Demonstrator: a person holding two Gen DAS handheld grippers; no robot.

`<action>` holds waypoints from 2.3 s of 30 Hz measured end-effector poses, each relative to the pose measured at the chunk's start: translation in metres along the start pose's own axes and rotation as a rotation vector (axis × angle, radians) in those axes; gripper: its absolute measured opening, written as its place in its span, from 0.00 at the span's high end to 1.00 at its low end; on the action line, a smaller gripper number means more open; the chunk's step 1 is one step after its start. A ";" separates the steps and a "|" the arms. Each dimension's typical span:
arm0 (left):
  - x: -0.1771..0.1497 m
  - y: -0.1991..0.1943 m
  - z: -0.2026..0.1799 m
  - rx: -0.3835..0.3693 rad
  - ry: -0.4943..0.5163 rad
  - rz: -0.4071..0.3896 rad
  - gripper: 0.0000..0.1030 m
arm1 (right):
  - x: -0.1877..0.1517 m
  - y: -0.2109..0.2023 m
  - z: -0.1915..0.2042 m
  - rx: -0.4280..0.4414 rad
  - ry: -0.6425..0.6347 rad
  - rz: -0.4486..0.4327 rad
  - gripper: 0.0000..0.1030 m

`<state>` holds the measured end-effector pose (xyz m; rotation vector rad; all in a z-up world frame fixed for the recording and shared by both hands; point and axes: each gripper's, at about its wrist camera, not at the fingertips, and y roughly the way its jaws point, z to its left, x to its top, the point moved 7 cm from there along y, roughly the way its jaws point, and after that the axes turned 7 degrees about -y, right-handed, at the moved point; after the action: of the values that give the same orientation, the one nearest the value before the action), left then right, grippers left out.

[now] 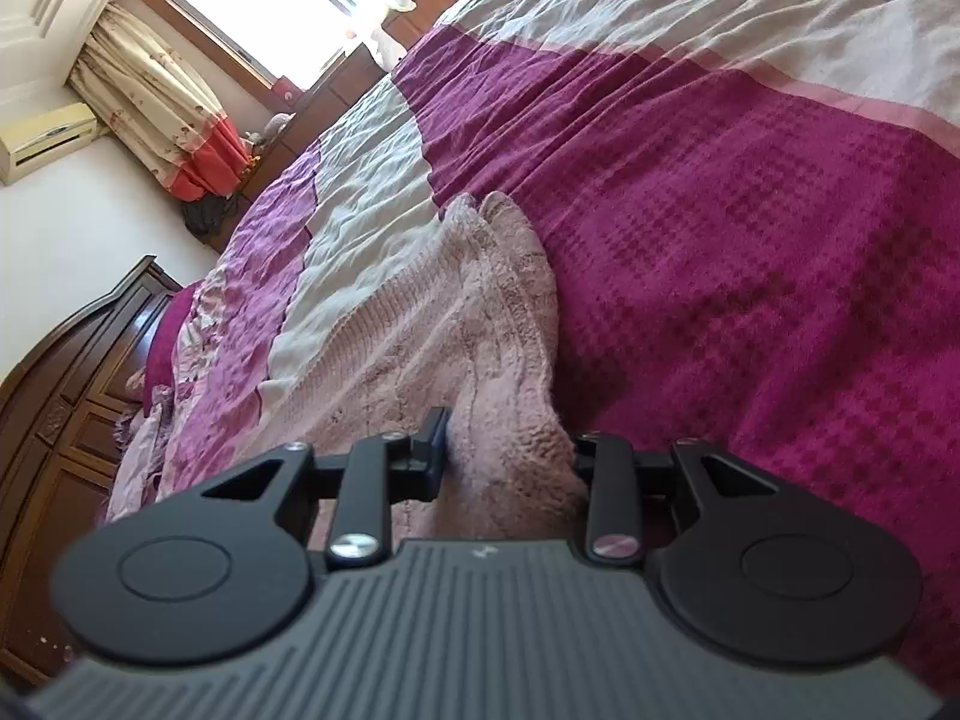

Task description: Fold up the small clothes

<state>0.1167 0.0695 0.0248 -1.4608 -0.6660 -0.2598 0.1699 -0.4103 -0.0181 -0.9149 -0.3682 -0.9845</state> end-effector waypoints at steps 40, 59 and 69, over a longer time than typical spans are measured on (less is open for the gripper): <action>0.021 -0.017 0.084 0.048 -0.076 -0.063 0.18 | -0.028 0.031 0.286 0.399 -0.399 0.009 0.75; 0.014 -0.005 0.117 0.028 -0.126 -0.058 0.18 | -0.128 0.074 0.333 0.368 -0.570 0.179 0.82; 0.019 -0.009 0.111 0.014 -0.087 -0.074 0.18 | -0.163 0.071 0.339 0.386 -0.619 0.233 0.73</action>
<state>0.0987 0.1798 0.0397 -1.4415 -0.7925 -0.2494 0.1844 -0.0329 0.0416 -0.8659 -0.9180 -0.3750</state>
